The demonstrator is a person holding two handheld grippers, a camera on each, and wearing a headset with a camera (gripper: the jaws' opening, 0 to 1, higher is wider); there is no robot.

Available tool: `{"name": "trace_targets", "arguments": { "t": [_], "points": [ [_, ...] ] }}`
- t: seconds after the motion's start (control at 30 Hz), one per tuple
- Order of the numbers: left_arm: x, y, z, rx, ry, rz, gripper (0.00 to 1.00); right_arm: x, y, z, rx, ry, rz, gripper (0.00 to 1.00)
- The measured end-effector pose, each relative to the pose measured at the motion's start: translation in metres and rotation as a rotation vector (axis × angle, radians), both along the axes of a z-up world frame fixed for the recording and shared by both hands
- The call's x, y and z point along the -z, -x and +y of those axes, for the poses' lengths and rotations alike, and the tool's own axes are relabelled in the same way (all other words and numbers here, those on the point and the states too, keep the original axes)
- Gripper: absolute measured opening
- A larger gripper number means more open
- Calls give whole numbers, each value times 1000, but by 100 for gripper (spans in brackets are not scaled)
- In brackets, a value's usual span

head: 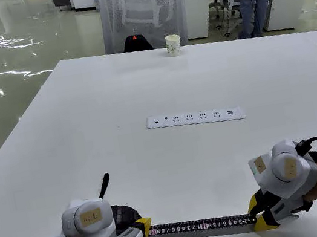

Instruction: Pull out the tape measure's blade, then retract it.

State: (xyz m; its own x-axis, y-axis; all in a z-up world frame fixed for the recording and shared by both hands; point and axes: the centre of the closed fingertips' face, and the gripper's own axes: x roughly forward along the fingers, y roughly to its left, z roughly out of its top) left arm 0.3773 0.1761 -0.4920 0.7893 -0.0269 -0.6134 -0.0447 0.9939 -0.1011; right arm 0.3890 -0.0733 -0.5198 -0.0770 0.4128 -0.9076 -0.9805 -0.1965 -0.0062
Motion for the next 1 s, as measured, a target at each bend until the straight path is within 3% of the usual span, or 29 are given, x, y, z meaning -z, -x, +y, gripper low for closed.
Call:
{"name": "trace_targets", "arguments": {
  "t": [1.0],
  "points": [
    [2, -1, 0, 4, 4, 2, 59, 1, 0, 10, -4, -4, 7, 10]
  ]
}}
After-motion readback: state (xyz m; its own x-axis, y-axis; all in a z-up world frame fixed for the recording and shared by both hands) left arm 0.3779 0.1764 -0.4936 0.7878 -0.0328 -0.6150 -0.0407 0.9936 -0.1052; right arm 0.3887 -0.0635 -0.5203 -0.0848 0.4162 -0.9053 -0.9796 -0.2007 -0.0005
